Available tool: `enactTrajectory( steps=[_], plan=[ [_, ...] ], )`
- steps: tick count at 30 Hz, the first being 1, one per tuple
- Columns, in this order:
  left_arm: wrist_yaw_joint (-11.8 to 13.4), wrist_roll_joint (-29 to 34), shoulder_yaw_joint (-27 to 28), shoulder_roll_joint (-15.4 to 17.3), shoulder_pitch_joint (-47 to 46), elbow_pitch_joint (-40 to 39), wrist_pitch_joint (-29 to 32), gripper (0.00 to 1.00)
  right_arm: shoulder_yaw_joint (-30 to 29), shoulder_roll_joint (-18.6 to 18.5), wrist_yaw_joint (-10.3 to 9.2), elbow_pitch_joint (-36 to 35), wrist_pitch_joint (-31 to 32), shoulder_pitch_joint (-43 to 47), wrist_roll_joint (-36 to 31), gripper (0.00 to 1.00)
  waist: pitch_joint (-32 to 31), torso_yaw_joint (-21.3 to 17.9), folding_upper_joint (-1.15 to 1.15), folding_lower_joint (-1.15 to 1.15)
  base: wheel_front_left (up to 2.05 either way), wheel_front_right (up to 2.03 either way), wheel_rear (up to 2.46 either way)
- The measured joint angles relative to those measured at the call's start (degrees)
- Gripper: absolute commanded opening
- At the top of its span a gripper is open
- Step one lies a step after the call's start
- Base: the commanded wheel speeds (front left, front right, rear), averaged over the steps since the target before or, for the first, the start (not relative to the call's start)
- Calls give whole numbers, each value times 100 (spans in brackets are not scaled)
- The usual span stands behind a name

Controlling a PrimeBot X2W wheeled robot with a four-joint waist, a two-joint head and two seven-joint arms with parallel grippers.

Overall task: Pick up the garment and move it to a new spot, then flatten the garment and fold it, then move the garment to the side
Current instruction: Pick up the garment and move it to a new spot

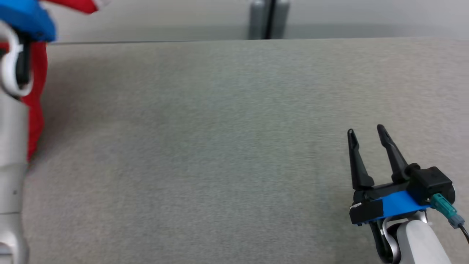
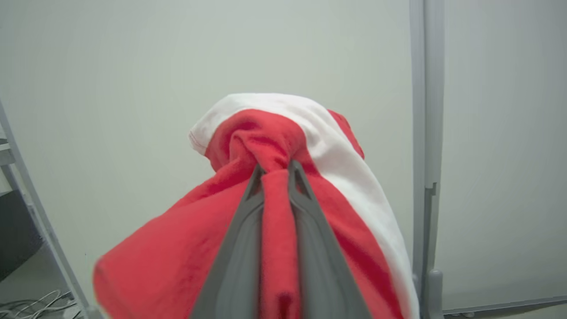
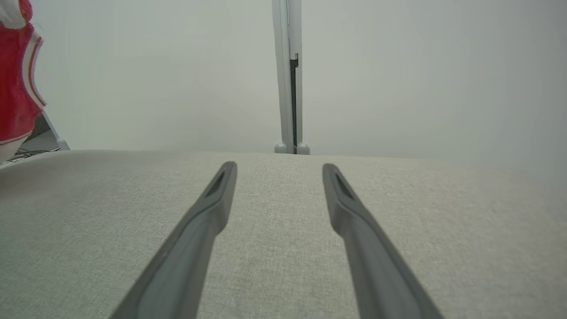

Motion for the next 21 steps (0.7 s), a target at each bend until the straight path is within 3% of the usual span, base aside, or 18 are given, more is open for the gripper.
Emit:
enactTrajectory(
  steps=[13, 18, 21],
  plan=[
    [-186, -19, -1089, -1061, 151, -1214, 337, 0, 186, 49, 0, 108, -7, 36, 556, 100, -245, -1265, 0, 0, 0, 0, 0],
    [-204, -59, -1550, -1570, 551, -1448, 347, 0, 100, 48, 0, 98, -7, 130, 583, 100, -302, -1433, -1, -1, 0, 0, 0],
    [-211, -133, -1738, -1662, 848, -1347, 346, 0, 87, 48, 0, 97, -7, 128, 583, 100, -270, -1424, 0, 1, 0, 0, 0]
  ],
)
